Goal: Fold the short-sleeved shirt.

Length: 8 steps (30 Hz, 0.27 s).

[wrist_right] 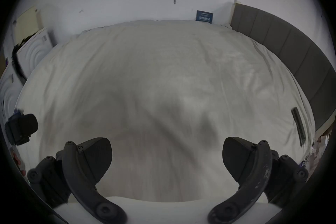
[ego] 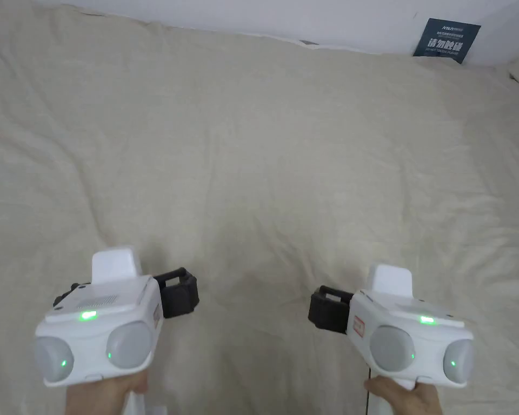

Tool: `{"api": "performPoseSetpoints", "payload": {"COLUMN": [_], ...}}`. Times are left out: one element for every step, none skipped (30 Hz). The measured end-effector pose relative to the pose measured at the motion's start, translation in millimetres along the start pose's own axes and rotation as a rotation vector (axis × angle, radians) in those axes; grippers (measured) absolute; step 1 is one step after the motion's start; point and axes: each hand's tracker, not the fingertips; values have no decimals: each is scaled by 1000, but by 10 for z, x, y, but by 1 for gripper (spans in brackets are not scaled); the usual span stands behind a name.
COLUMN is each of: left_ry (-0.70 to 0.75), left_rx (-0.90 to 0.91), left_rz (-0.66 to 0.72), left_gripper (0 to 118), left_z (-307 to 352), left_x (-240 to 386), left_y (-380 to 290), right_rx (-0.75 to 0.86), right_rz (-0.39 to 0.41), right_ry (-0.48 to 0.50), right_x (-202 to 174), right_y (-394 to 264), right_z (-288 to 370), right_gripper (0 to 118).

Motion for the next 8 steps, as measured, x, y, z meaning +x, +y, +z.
{"api": "performPoseSetpoints", "payload": {"left_ry": [4, 7, 8, 8, 2, -1, 13, 43], "left_rx": [-1, -2, -16, -35, -48, -66, -89, -103], "left_rz": [6, 12, 18, 25, 25, 18, 1, -25], "left_gripper": [118, 118, 118, 118, 118, 118, 118, 118], "left_z": [-159, -284, -405, -508, -602, -699, -745, -786], "left_x": [34, 87, 120, 145, 165, 177, 197, 222], "left_y": [77, 134, 190, 225, 230, 210, 172, 116], "right_rx": [1, -2, -6, -11, -22, -38, -57, -66], "right_rz": [-3, -13, -21, -26, -27, -18, -4, -1], "right_ry": [-2, -8, -11, -16, -22, -22, -23, -25], "right_x": [0, -1, 0, 0, -5, -8, -12, -17], "right_y": [75, 122, 158, 179, 186, 174, 150, 96], "right_z": [-145, -253, -369, -463, -549, -623, -677, -727], "right_gripper": [118, 118, 118, 118, 118, 118, 118, 118]}}
